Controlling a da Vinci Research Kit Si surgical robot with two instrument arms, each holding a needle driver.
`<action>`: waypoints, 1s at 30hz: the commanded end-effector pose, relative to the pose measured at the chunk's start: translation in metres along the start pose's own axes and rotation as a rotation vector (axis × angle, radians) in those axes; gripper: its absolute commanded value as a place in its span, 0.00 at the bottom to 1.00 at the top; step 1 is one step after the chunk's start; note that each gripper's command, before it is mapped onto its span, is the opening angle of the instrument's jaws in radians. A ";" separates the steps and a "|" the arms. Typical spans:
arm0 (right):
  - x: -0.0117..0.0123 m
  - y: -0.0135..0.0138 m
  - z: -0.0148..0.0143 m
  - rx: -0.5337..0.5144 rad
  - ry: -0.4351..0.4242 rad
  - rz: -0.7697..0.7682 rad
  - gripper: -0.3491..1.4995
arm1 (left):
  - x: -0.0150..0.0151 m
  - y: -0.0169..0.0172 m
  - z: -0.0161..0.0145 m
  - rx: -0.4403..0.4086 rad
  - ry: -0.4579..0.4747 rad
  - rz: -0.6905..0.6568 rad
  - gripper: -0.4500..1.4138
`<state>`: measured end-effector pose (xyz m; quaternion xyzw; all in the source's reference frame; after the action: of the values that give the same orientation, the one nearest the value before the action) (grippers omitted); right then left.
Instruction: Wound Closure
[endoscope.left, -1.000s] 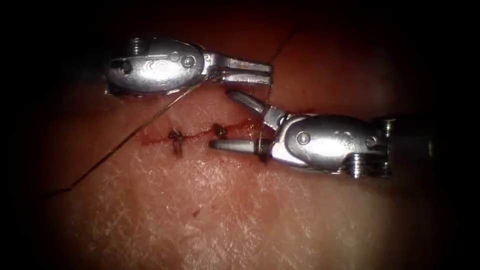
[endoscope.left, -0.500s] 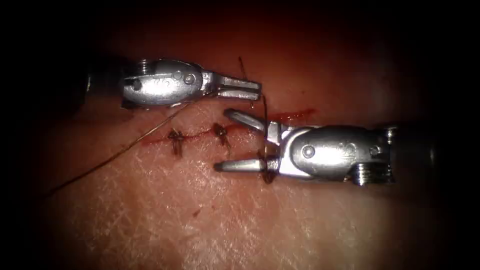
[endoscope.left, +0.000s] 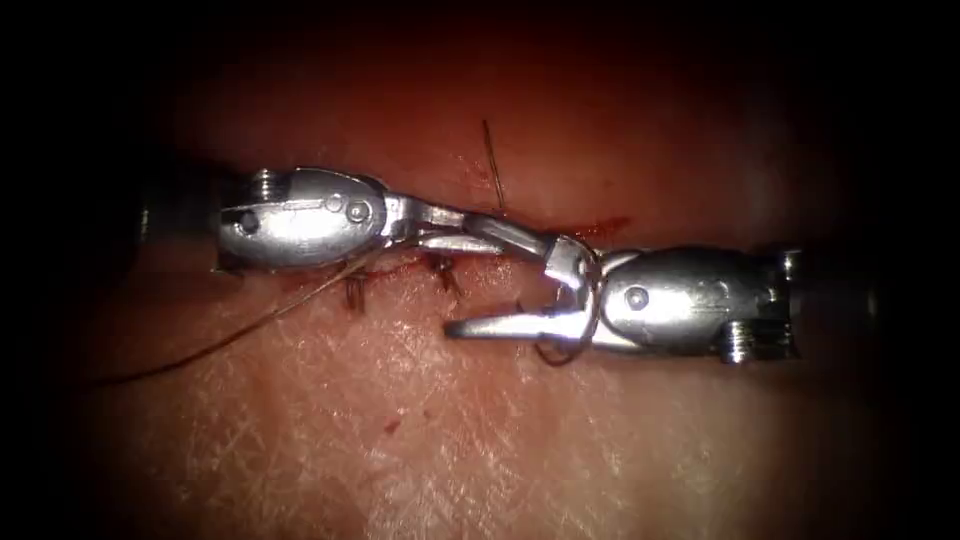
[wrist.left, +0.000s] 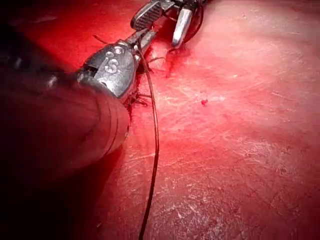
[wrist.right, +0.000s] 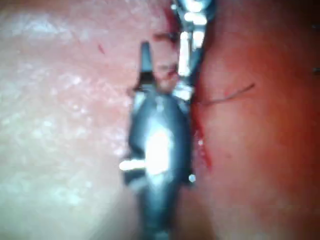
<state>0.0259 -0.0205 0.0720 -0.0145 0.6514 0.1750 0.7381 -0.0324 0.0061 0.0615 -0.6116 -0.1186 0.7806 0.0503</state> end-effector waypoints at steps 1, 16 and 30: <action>-0.0007 -0.0002 0.0004 -0.016 0.002 0.008 0.46 | -0.0004 0.0001 0.0006 -0.001 0.002 0.000 0.00; -0.0012 0.0010 0.0001 -0.159 -0.056 0.184 0.40 | -0.0013 0.0015 0.0015 0.000 -0.002 0.006 0.00; -0.0033 0.0021 0.0005 -0.269 -0.219 0.291 0.43 | -0.0016 0.0015 0.0019 0.000 -0.003 0.003 0.00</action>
<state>0.0249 -0.0188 0.0752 -0.0006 0.5276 0.3681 0.7656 -0.0332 0.0042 0.0623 -0.6105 -0.1167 0.7818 0.0487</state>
